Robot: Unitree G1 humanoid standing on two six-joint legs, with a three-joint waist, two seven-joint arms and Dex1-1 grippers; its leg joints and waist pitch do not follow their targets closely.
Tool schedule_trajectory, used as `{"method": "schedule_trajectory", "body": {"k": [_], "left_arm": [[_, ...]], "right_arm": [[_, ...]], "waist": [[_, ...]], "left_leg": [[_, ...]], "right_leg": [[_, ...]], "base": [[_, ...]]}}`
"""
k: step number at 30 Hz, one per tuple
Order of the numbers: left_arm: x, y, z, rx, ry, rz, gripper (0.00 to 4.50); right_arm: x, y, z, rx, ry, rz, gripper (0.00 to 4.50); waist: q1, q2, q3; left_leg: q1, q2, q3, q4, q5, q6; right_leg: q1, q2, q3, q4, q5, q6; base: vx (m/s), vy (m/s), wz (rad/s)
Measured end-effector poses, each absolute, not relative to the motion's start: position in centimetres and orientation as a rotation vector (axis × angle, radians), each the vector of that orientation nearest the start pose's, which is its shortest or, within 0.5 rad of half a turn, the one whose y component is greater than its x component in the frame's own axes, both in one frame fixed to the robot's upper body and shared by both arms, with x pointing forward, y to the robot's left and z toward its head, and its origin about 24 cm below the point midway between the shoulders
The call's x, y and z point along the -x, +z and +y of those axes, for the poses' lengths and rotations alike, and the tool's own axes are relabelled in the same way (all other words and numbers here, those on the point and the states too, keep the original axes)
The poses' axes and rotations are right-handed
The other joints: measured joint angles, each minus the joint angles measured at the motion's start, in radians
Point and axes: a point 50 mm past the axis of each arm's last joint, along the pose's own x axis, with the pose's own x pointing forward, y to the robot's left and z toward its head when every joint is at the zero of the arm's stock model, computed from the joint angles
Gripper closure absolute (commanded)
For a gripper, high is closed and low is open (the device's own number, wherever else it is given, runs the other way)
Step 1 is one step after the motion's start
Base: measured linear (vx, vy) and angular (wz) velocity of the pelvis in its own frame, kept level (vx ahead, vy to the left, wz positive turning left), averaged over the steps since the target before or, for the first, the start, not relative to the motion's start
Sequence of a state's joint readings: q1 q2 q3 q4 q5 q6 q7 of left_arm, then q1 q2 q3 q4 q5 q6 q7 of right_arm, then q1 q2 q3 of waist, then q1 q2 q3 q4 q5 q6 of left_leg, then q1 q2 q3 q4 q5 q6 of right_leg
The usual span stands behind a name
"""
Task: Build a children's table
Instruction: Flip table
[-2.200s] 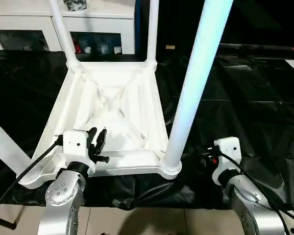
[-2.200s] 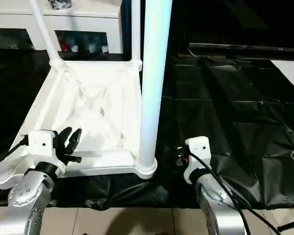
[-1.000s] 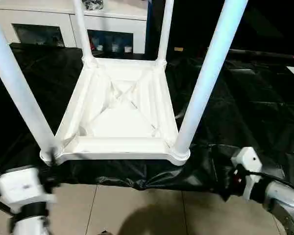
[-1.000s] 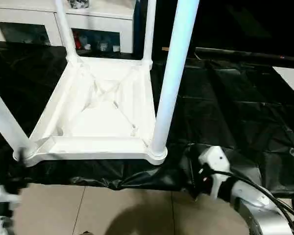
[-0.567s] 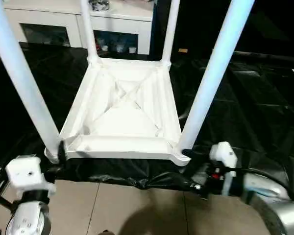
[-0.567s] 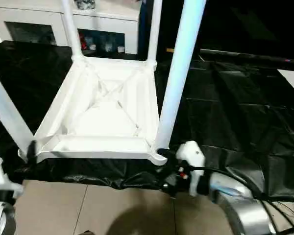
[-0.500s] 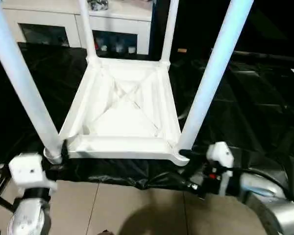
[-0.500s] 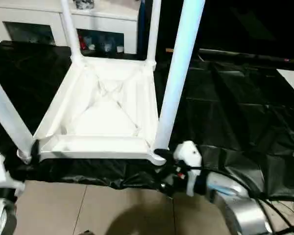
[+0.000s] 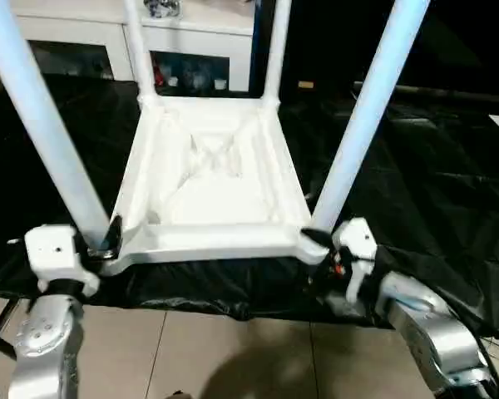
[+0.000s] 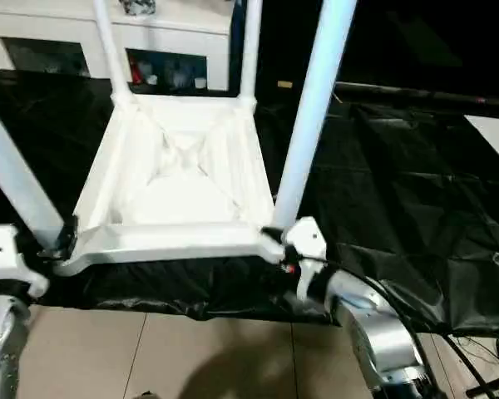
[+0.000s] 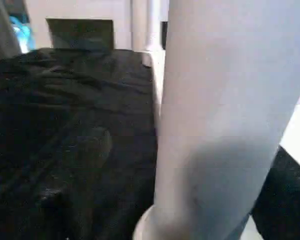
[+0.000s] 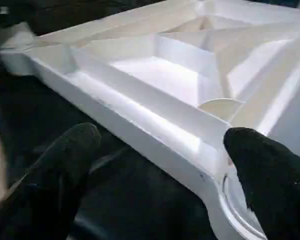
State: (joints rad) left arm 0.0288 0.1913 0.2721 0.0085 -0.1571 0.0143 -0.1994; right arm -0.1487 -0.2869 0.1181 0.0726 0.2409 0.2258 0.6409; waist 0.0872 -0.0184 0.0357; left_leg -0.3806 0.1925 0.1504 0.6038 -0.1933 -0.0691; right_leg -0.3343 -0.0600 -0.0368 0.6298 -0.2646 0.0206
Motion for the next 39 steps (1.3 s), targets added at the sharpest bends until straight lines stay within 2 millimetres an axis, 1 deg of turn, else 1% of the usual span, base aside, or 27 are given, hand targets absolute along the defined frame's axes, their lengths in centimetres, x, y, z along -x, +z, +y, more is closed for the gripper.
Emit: {"method": "schedule_trajectory", "body": {"k": [1,2,3,4,5,7,10,12,15,19,22,25,27,28,30,31,33,34,36,39], "left_arm": [[-24.1,4.8,23.6,-0.017,0.051,0.008,0.78],[-24.2,4.7,23.0,-0.009,0.030,0.009,0.84],[-24.3,4.7,22.6,-0.002,0.015,0.009,0.84],[-24.3,4.6,22.1,0.009,0.004,0.009,1.07],[-24.3,4.6,21.9,0.017,0.000,0.009,1.16],[-24.4,4.6,21.4,0.026,-0.016,0.012,1.24],[-24.4,4.4,21.1,0.036,-0.015,0.020,1.61],[-24.4,4.4,20.9,0.040,-0.016,0.021,1.72],[-24.4,4.3,20.8,0.046,-0.007,0.029,2.13],[-24.4,4.2,20.7,0.061,0.008,0.035,2.28],[-24.4,4.2,20.7,0.091,0.014,0.036,2.31],[-24.3,4.3,20.5,0.177,0.027,0.039,2.32],[-24.4,4.4,20.2,0.266,0.026,0.041,2.32],[-24.5,4.5,19.8,0.340,0.017,0.041,2.32],[-24.7,4.6,19.1,0.463,-0.012,0.050,2.32],[-24.7,4.6,18.8,0.534,-0.028,0.057,2.31],[-24.7,4.7,18.1,0.608,-0.065,0.062,2.32],[-24.7,5.0,18.0,0.627,-0.078,0.053,2.32],[-24.6,5.2,18.1,0.644,-0.086,0.050,2.33],[-24.5,5.1,18.1,0.642,-0.090,0.064,2.37]], "right_arm": [[-27.2,4.4,-14.7,0.006,0.711,0.195,0.00],[-27.5,4.5,-15.0,0.005,0.682,0.191,0.00],[-27.7,4.5,-15.3,0.003,0.663,0.187,0.00],[-27.9,4.7,-15.5,0.002,0.643,0.180,0.00],[-28.0,4.8,-15.7,0.001,0.633,0.175,0.00],[-28.1,4.8,-16.0,0.002,0.621,0.166,0.00],[-28.0,4.8,-16.0,0.002,0.622,0.162,0.00],[-27.9,4.8,-15.9,0.000,0.629,0.159,0.00],[-26.9,4.9,-15.2,-0.028,0.714,0.149,0.00],[-25.6,4.9,-13.4,-0.061,0.867,0.163,0.00],[-25.4,5.0,-12.9,-0.072,0.909,0.163,0.00],[-24.3,5.2,-11.8,-0.087,0.984,0.164,0.00],[-23.9,5.0,-11.4,-0.098,1.009,0.178,0.00],[-23.9,4.9,-11.3,-0.105,1.013,0.187,0.00],[-24.0,4.8,-11.2,-0.107,0.995,0.199,0.00],[-24.3,4.6,-11.2,-0.099,0.958,0.210,0.00],[-25.0,4.1,-11.3,-0.128,0.869,0.224,0.00],[-25.4,4.0,-11.4,-0.151,0.835,0.223,0.00],[-26.0,4.5,-11.5,-0.194,0.795,0.201,0.00],[-26.7,5.9,-10.3,-0.300,0.816,0.135,0.00]], "waist": [[0.000,0.001,0.001],[0.001,0.002,0.001],[0.001,0.002,0.001],[0.001,0.002,0.001],[0.001,0.002,0.001],[0.002,0.003,0.002],[0.002,0.002,0.002],[0.002,0.002,0.002],[0.002,0.002,0.001],[0.002,0.002,0.001],[0.001,0.002,0.001],[0.001,0.004,0.002],[0.002,0.006,0.002],[0.002,0.006,0.003],[0.002,0.004,0.003],[0.001,0.002,0.004],[0.001,-0.003,0.005],[0.002,-0.005,0.006],[0.004,-0.006,0.006],[0.009,-0.006,0.006]], "left_leg": [[0.000,0.000,0.001,0.000,0.000,0.000],[0.000,0.000,0.002,0.000,0.000,0.000],[0.000,0.000,0.002,0.000,0.000,0.000],[-0.001,0.000,0.002,-0.001,0.001,0.000],[-0.001,0.000,0.002,-0.001,0.001,0.000],[-0.002,0.001,0.002,-0.002,0.001,-0.001],[-0.005,0.001,0.002,-0.002,0.005,0.002],[-0.005,0.001,0.003,-0.002,0.005,0.002],[-0.005,0.001,0.003,-0.002,0.005,0.002],[-0.005,0.001,0.004,-0.003,0.005,0.002],[-0.005,0.001,0.004,-0.003,0.005,0.002],[-0.005,0.001,0.007,-0.004,0.005,0.002],[-0.005,0.001,0.009,-0.004,0.005,0.003],[-0.005,0.001,0.009,-0.004,0.006,0.003],[-0.005,0.001,0.010,-0.005,0.006,0.004],[-0.005,0.001,0.011,-0.005,0.006,0.004],[-0.005,0.001,0.012,-0.005,0.006,0.004],[-0.006,0.001,0.012,-0.005,0.007,0.004],[-0.006,0.001,0.013,-0.005,0.007,0.005],[-0.006,0.001,0.014,-0.005,0.009,0.007]], "right_leg": [[-0.001,0.000,0.000,0.000,0.001,0.000],[-0.001,-0.001,0.001,0.000,0.001,0.000],[-0.001,-0.001,0.000,0.000,0.001,0.000],[-0.001,0.000,0.000,0.000,0.001,0.000],[-0.002,0.000,0.000,0.000,0.001,0.000],[-0.003,0.000,0.000,0.000,0.000,-0.001],[-0.006,0.000,0.000,0.000,0.001,0.000],[-0.006,0.000,0.001,0.000,0.001,0.000],[-0.006,0.000,0.001,0.000,0.001,0.000],[-0.007,0.000,0.001,0.001,0.001,0.000],[-0.008,0.000,0.002,0.001,0.001,0.000],[-0.010,0.000,0.004,0.001,0.001,0.000],[-0.012,0.000,0.006,0.001,0.001,0.000],[-0.013,0.000,0.007,0.001,0.001,0.000],[-0.013,0.000,0.007,0.001,0.001,0.000],[-0.013,0.000,0.008,0.001,0.001,0.000],[-0.014,0.000,0.009,0.001,0.001,0.000],[-0.014,0.000,0.009,0.001,0.001,0.000],[-0.014,0.000,0.009,0.001,0.001,0.000],[-0.014,0.000,0.009,0.000,0.001,0.000]], "base": [[0.000,0.000,0.00],[0.000,0.000,0.00],[0.000,0.000,0.00],[0.000,0.000,0.00],[0.000,0.000,0.00],[0.000,0.000,0.00],[0.000,0.000,0.00],[0.000,0.000,0.00],[0.000,0.000,0.00],[0.000,0.000,0.00],[0.000,0.000,0.00],[0.000,0.000,0.00],[0.000,0.000,0.00],[0.000,0.000,0.00],[0.000,0.000,0.00],[0.000,0.000,0.00],[0.000,0.000,0.00],[0.000,0.000,0.00],[0.000,0.000,0.00],[0.000,0.000,0.00]]}}
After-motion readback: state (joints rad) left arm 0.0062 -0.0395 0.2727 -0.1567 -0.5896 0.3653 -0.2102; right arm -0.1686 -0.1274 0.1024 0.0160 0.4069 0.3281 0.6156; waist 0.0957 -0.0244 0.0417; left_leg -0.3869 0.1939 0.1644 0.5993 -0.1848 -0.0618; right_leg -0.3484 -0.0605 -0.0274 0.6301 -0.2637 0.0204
